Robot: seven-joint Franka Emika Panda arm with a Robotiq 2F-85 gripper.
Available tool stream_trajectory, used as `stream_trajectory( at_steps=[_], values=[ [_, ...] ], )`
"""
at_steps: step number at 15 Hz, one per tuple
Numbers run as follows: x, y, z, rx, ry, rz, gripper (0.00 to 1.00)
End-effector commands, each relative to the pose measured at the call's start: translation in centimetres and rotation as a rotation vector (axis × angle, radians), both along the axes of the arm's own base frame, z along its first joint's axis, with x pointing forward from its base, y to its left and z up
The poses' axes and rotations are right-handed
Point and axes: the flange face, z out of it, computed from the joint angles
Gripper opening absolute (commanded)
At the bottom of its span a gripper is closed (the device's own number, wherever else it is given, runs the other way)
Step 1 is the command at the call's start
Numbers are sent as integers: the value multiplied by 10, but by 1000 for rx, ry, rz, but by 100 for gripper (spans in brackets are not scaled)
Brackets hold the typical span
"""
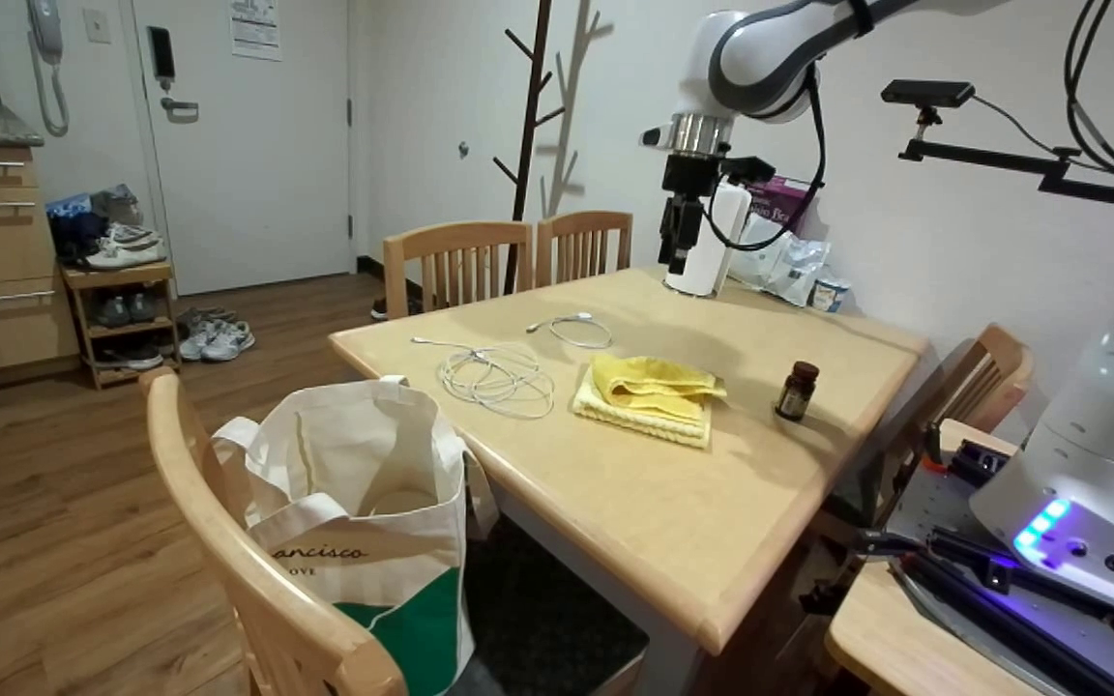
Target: Wipe the table with the yellow towel.
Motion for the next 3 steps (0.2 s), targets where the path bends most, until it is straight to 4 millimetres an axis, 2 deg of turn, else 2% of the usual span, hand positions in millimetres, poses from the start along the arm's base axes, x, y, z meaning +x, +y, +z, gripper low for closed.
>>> stream_trajectory(
  at_steps=[1, 3],
  values=[
    [0, 0, -2, 0, 5, 0, 100],
    [0, 0, -3, 0, 7, -1, 100]
  ],
)
